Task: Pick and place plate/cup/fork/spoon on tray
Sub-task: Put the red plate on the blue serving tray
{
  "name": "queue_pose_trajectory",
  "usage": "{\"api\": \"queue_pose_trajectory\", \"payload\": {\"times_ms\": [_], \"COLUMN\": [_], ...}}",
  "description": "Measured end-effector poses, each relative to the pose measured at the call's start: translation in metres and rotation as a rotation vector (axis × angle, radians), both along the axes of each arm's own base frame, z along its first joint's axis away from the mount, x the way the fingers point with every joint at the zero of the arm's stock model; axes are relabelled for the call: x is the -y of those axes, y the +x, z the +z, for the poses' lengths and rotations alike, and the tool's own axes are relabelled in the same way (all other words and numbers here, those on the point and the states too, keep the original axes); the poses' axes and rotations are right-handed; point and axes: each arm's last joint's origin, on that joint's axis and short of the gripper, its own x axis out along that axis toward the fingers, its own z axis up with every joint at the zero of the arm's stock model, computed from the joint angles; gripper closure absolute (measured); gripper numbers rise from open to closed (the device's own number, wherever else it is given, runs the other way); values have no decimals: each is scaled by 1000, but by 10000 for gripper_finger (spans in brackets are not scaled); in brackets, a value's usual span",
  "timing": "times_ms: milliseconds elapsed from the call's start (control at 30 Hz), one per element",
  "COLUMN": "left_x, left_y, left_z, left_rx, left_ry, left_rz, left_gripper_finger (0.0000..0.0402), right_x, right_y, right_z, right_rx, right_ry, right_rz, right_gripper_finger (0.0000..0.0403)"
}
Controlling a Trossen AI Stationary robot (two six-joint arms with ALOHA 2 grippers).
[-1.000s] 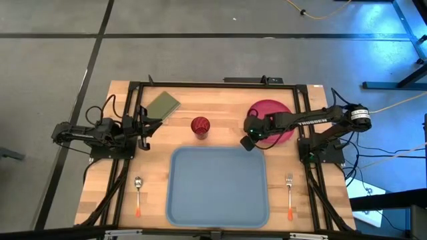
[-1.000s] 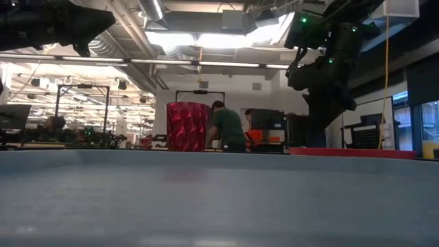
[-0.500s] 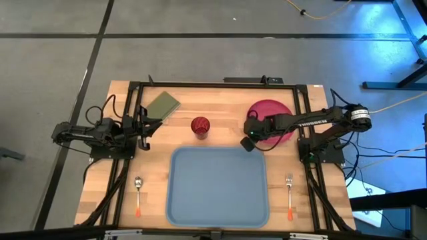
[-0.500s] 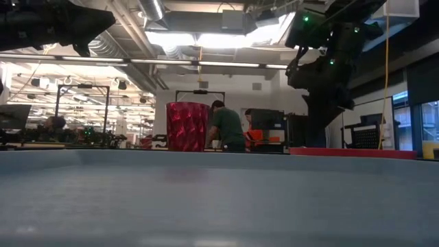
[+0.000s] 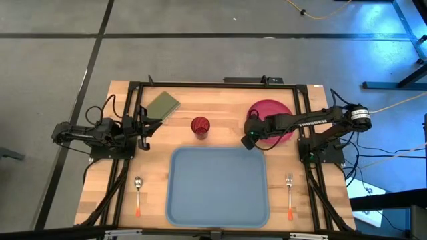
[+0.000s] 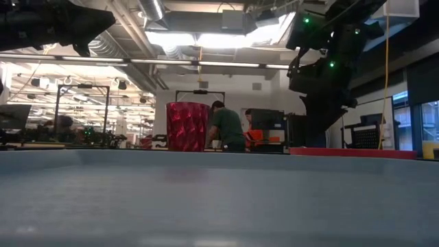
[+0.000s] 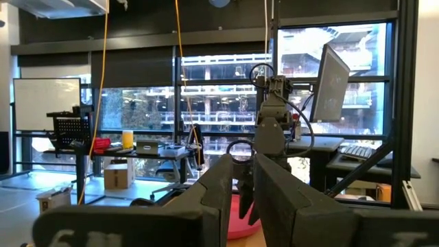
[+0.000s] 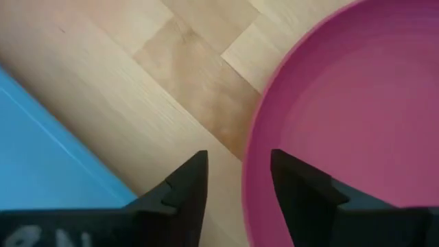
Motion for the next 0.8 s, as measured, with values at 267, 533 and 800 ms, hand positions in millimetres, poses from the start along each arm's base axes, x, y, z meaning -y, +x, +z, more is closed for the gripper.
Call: {"api": "queue_pose_trajectory", "payload": {"times_ms": [267,533,800], "left_x": [0,0,0], "left_y": [0,0,0], "left_z": [0,0,0], "left_rx": [0,0,0], "left_ry": [0,0,0], "left_rz": [0,1,0], "left_gripper_finger": [347,347,347], "right_x": [0,1,3], "right_y": [5,12,14], "right_z": [-24,-40,-38], "right_rx": [-99,-116,-106], "right_ry": [23,15,-43], "right_rz": [-34,-62,-80], "right_gripper_finger": [238,238,281]}}
